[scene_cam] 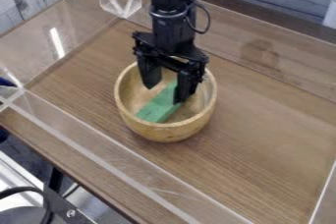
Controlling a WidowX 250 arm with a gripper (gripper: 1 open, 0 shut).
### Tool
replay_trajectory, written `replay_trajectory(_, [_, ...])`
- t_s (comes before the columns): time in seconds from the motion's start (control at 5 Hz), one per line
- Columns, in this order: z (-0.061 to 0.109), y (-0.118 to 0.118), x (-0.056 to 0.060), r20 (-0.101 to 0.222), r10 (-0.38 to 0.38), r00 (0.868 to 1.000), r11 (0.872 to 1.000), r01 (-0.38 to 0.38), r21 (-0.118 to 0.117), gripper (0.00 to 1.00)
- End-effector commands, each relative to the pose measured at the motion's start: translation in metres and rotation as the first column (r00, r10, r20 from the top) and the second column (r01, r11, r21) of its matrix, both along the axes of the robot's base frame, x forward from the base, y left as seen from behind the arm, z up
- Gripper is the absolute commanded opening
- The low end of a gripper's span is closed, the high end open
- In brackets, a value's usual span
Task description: Remove the green block from inside the brown bowl and put it on the table
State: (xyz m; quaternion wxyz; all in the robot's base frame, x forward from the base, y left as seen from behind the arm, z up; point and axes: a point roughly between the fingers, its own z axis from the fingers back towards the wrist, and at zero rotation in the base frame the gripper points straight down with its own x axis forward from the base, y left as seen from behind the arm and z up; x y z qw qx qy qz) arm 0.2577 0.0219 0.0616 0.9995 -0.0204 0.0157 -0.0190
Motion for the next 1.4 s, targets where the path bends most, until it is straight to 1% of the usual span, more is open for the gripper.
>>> replay_trajectory(0.0, [0.007,-0.003,0.004,0.028,0.001,1.0,1.0,-0.002,0.014,1.0])
replay_trajectory(0.4, [-0.002,-0.004,0.005,0.062,-0.025,0.998,0.997,0.02,0.076,1.0])
replay_trajectory(0.6, [-0.005,-0.004,0.005,0.079,-0.035,0.996,0.994,0.027,0.102,1.0])
replay_trajectory(0.8, [-0.015,-0.001,0.005,0.088,-0.033,0.996,0.998,0.028,0.061,1.0])
replay_trajectory(1.0, [-0.023,0.001,0.006,0.094,-0.028,0.995,0.999,0.025,0.028,1.0])
replay_trajectory(1.2, [-0.024,0.001,0.009,0.108,-0.032,0.994,0.999,0.028,0.044,1.0])
